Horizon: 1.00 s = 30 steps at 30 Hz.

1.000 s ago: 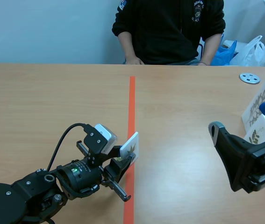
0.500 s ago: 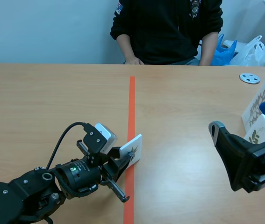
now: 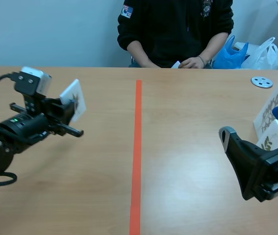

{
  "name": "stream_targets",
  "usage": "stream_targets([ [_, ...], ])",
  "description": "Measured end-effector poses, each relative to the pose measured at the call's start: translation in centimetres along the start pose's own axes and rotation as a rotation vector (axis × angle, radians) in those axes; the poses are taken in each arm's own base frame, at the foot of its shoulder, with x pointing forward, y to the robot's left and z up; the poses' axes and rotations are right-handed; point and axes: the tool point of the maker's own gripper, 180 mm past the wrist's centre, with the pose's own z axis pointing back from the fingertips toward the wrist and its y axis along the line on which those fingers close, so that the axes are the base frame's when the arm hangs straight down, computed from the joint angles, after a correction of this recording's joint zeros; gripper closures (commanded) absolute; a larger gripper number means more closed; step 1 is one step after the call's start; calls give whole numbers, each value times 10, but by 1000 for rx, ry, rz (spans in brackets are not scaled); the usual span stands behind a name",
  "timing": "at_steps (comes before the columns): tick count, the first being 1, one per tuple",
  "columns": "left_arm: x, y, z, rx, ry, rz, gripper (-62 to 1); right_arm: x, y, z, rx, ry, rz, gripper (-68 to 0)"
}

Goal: Sort the leaf by its shape. The table is split by an orange tape line. A compound leaf with several leaflets goes to the left side, a simple leaf with one blade goes to the right side. Return to the home posture when a red brick is placed on the table.

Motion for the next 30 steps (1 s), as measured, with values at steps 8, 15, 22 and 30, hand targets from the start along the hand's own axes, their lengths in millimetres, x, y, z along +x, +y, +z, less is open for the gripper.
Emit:
stream_targets([
  [8, 11, 66, 4, 162, 2, -33, -55, 0, 0, 0, 0, -2, 0, -679],
  [15, -29, 93, 14, 230, 107, -15, -55, 0, 0, 0, 0, -2, 0, -679],
  [22, -33, 123, 18, 308, 111, -4, -55, 0, 0, 0, 0, -2, 0, -679],
  [30, -59, 137, 30, 359, 164, 47, -55, 0, 0, 0, -15, -9, -16, -679],
])
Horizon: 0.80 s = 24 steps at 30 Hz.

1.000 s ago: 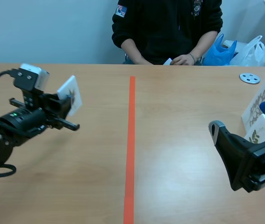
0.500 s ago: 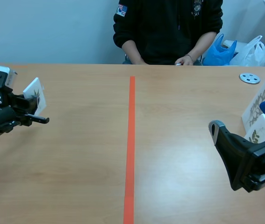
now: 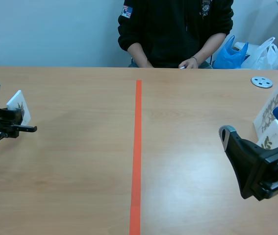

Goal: Sort the leaf by its shape. The table is split by an orange tape line. A compound leaf with several leaflets goes to the left side, a simple leaf with one blade goes to the right side. Return to the home posture when a red brick is placed on the table.

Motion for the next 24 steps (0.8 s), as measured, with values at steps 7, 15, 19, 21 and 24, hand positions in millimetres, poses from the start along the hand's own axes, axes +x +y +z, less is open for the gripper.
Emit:
stream_targets([
  [7, -14, 4, 4, 11, 30, 2, -56, 1, 0, 0, -1, -4, -1, -679],
  [15, -30, 16, 9, 53, 49, 59, -96, 1, 0, 0, 0, -7, -1, -679],
  [19, -33, 20, 11, 65, 52, 76, -133, 1, 0, 0, 0, -8, -1, -679],
  [21, -34, 21, 11, 72, 52, 86, -133, 1, 0, 0, 0, -8, -1, -679],
  [24, -35, 21, 12, 72, 53, 85, -209, 1, 0, 0, 0, -8, -1, -679],
])
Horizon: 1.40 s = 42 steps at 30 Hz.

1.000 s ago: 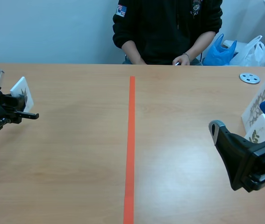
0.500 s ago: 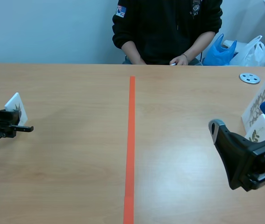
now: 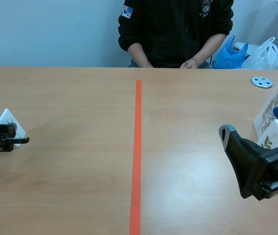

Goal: Sort the leaf by its shape. The table is split by an orange tape line. A compound leaf with several leaflets goes to the left side, a simple leaf with one blade goes to the right side. Return to the home posture when a red brick is placed on the table.

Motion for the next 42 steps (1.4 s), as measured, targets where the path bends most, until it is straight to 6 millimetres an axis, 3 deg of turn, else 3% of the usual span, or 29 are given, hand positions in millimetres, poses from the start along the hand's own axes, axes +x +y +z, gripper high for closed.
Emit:
stream_targets([
  [2, 2, 0, 0, 0, -11, 0, -281, 0, 0, 0, 0, 0, 0, -679],
  [11, 14, 10, 5, 56, -103, -27, -489, 0, 0, 0, 0, 0, 0, -679],
  [19, 23, 16, 16, 52, -138, 52, -509, 0, 0, 0, 0, 0, -1, -679],
  [22, 39, 11, 25, 6, -164, 47, -569, 0, 0, 0, 0, -1, -2, -679],
  [25, 61, -5, 33, -70, -192, 38, -623, 0, 0, 0, -1, -1, -2, -679],
  [31, 91, -45, 53, -220, -178, 14, -623, 0, 0, 0, -1, -1, -2, -679],
  [37, 97, -111, 92, -442, -153, -15, -623, 0, 0, 0, -1, -1, -2, -679],
  [42, 102, -147, 127, -539, -166, -75, -623, 0, 0, 0, -1, -1, -2, -679],
])
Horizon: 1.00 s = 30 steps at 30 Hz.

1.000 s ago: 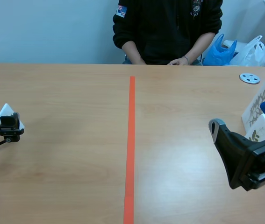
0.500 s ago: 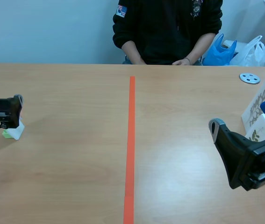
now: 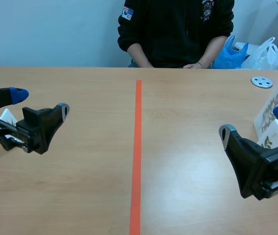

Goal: Sort the leaf by its shape. The table is split by an orange tape line. A compound leaf with several leaflets goes to the left side, a simple leaf with one blade goes to the right side. Return to the home posture when a red brick is placed on the table.

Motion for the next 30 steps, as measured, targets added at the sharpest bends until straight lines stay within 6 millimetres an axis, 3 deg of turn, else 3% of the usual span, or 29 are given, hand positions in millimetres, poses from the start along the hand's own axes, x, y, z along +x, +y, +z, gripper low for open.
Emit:
stream_targets([
  [13, -31, -74, 39, -112, 103, 25, -623, -9, 2, 0, 10, 49, 36, -679],
  [19, -18, -102, 46, -192, 84, -31, -623, -10, 2, 0, 15, 56, 48, -679],
  [22, -8, -109, 45, -201, 52, -24, -623, -10, 2, 0, 22, 61, 59, -679],
  [30, -8, -110, 43, -184, 41, 5, -623, -10, 2, 0, 39, 67, 72, -679],
])
